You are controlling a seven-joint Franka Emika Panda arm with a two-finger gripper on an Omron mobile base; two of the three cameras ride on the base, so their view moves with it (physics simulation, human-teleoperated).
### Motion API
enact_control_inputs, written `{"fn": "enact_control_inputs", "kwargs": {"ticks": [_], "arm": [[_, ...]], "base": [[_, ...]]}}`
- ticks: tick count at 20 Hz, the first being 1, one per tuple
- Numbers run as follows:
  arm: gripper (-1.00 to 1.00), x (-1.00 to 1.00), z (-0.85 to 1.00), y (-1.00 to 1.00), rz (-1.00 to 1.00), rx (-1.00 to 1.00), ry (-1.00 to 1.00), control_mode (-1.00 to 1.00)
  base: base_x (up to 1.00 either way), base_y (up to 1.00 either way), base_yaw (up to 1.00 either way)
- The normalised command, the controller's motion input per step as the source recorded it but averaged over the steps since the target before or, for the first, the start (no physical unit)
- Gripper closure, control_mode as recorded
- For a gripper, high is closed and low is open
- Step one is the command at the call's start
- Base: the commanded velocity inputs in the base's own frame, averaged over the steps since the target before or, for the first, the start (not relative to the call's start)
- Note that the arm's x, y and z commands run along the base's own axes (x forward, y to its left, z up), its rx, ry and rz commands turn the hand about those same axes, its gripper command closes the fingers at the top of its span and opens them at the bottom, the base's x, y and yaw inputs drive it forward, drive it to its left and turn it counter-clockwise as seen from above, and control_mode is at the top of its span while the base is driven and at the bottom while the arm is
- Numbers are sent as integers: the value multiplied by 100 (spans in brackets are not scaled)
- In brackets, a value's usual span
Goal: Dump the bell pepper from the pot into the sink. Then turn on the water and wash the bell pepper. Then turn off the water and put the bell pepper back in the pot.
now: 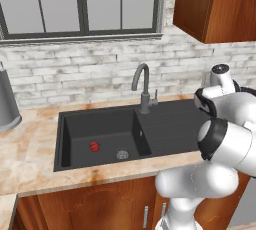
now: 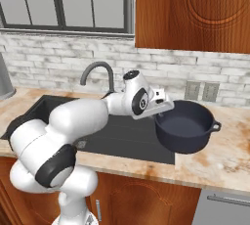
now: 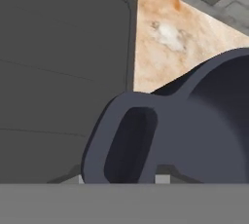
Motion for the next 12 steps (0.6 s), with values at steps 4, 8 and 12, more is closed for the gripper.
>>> {"fn": "enact_control_inputs", "kwargs": {"ticks": [4,8,12], "arm": [[100,1,-44,-61,0,0,0,-100],[100,4,-47,-57,0,0,0,-100],[100,3,-40,-58,0,0,0,-100]], "base": [[0,0,0],[0,0,0],[0,0,0]]}}
